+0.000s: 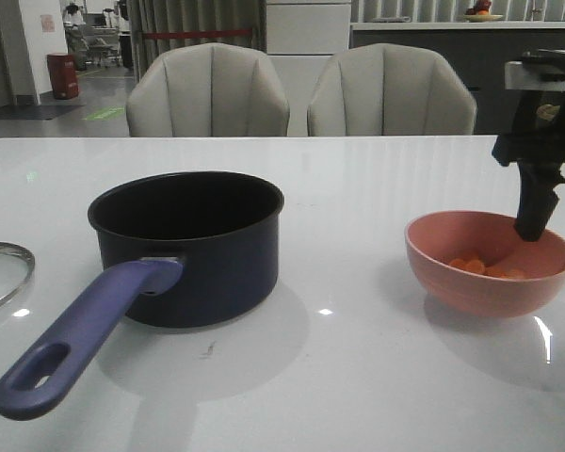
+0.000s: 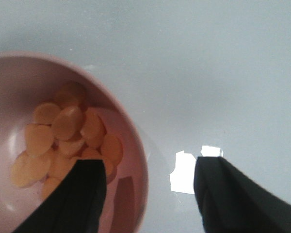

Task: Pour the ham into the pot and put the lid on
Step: 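Grasp the rim of the pink bowl with the right gripper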

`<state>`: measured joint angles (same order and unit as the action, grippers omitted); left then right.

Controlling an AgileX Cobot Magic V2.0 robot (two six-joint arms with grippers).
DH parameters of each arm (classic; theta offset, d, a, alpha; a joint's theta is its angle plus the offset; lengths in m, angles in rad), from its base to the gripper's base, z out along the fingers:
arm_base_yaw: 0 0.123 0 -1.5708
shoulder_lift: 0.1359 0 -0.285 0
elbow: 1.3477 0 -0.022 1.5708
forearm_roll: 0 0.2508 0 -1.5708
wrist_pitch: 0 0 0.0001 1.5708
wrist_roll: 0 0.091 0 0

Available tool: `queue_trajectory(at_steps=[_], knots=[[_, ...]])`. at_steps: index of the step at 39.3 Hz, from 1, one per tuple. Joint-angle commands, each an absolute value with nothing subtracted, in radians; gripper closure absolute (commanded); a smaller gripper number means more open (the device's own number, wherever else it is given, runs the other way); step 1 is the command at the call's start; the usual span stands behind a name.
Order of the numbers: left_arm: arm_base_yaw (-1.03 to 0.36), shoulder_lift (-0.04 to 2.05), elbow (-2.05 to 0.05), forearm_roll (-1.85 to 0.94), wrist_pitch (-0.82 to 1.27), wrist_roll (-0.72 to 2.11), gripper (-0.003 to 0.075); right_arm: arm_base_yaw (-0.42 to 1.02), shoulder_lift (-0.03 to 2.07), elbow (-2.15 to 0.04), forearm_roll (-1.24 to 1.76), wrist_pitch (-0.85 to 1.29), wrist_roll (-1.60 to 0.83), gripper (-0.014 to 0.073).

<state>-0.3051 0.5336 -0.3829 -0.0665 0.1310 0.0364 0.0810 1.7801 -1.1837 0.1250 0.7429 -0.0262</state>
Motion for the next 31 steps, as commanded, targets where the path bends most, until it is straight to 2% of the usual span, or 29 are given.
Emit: queue_trajectory(at_steps=[1, 5, 9, 13, 22, 31], knots=[[-0.312, 0.539, -0.412, -0.066, 0.044, 0.039, 0.0283, 0.074, 1.771, -1.215, 0.136, 0.701, -0.028, 0.0099], [-0.312, 0.539, -0.412, -0.066, 0.044, 0.039, 0.0283, 0.074, 1.803, -1.215, 0.153, 0.689, -0.028, 0.0175], [-0.312, 0.539, -0.412, -0.066, 0.044, 0.039, 0.0283, 0.074, 1.832, -1.215, 0.153, 0.677, -0.028, 0.0355], [-0.312, 0.539, -0.412, -0.066, 0.044, 0.039, 0.0283, 0.074, 1.836, -1.215, 0.167, 0.666, -0.028, 0.0485], [-0.312, 0.539, -0.412, -0.066, 0.044, 0.039, 0.0283, 0.074, 1.832, -1.258, 0.172, 0.65, -0.059, 0.0469], [-0.312, 0.539, -0.412, -0.066, 0.044, 0.039, 0.0283, 0.078, 1.821, -1.347, 0.237, 0.832, -0.054, 0.0469]])
